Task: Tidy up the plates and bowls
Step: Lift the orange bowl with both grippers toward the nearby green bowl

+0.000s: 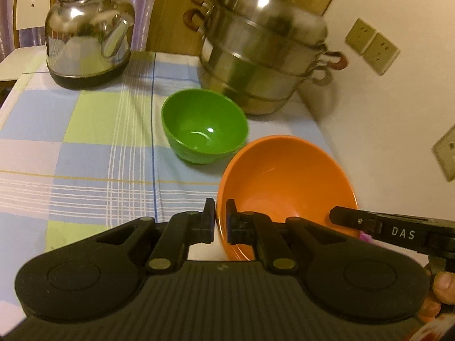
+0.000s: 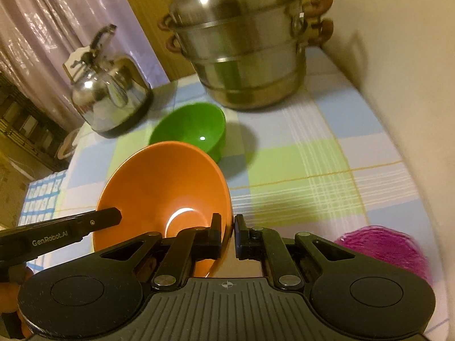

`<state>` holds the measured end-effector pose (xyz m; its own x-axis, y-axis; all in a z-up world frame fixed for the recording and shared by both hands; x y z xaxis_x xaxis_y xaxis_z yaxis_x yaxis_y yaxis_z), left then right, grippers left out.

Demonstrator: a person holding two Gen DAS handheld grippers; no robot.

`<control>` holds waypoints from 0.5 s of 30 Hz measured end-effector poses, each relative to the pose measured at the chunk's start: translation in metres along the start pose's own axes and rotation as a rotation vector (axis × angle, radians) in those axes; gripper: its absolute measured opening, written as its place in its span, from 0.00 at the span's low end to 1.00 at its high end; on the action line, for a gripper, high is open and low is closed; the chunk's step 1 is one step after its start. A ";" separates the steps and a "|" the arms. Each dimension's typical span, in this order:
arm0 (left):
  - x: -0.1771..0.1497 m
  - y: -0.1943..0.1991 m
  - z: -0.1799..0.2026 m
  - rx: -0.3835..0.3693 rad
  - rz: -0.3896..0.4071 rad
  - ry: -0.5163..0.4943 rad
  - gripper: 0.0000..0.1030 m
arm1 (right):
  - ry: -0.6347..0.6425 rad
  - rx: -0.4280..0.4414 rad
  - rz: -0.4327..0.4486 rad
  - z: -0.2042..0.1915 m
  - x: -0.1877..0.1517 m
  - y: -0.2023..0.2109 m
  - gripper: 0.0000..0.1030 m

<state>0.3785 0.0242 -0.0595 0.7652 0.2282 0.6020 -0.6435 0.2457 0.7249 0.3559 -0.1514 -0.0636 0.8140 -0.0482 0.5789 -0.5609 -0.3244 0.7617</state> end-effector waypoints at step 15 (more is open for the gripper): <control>-0.054 0.086 0.039 -0.037 0.004 -0.021 0.06 | -0.014 -0.011 0.039 -0.009 -0.062 0.106 0.09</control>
<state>0.2823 -0.0037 -0.0166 0.7625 0.2096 0.6120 -0.6466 0.2793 0.7099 0.2445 -0.1742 -0.0165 0.7935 -0.0735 0.6042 -0.5938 -0.3113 0.7420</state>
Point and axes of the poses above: each gripper's, at about its wrist camera, not at the fingertips, and y roughly against the way its jaws point, z to its right, x to its top, the point moved 9 cm from there along -y, roughly the way its jaws point, and after that the axes turned 2 degrees about z, right-handed, at the moved point
